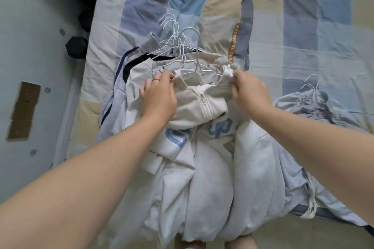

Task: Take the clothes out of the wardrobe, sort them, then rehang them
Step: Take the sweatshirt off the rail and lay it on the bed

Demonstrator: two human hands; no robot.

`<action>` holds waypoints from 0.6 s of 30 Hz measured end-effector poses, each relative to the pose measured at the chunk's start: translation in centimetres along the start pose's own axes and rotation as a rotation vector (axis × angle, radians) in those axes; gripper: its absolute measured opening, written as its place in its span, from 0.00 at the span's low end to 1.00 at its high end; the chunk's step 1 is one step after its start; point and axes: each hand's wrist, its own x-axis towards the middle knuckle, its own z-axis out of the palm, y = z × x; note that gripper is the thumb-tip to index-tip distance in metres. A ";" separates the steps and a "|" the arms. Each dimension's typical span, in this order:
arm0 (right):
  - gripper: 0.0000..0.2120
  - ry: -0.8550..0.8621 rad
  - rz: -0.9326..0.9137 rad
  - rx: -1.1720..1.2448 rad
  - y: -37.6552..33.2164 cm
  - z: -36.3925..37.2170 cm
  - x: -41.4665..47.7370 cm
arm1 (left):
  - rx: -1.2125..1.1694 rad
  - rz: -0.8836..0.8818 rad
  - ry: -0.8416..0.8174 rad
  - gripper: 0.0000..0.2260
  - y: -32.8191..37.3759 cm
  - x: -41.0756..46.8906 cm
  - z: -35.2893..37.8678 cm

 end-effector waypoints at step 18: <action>0.31 -0.279 -0.014 -0.126 -1.1 -0.5 -6.7 | 0.139 -0.118 -0.310 0.31 0.4 -6.9 -0.5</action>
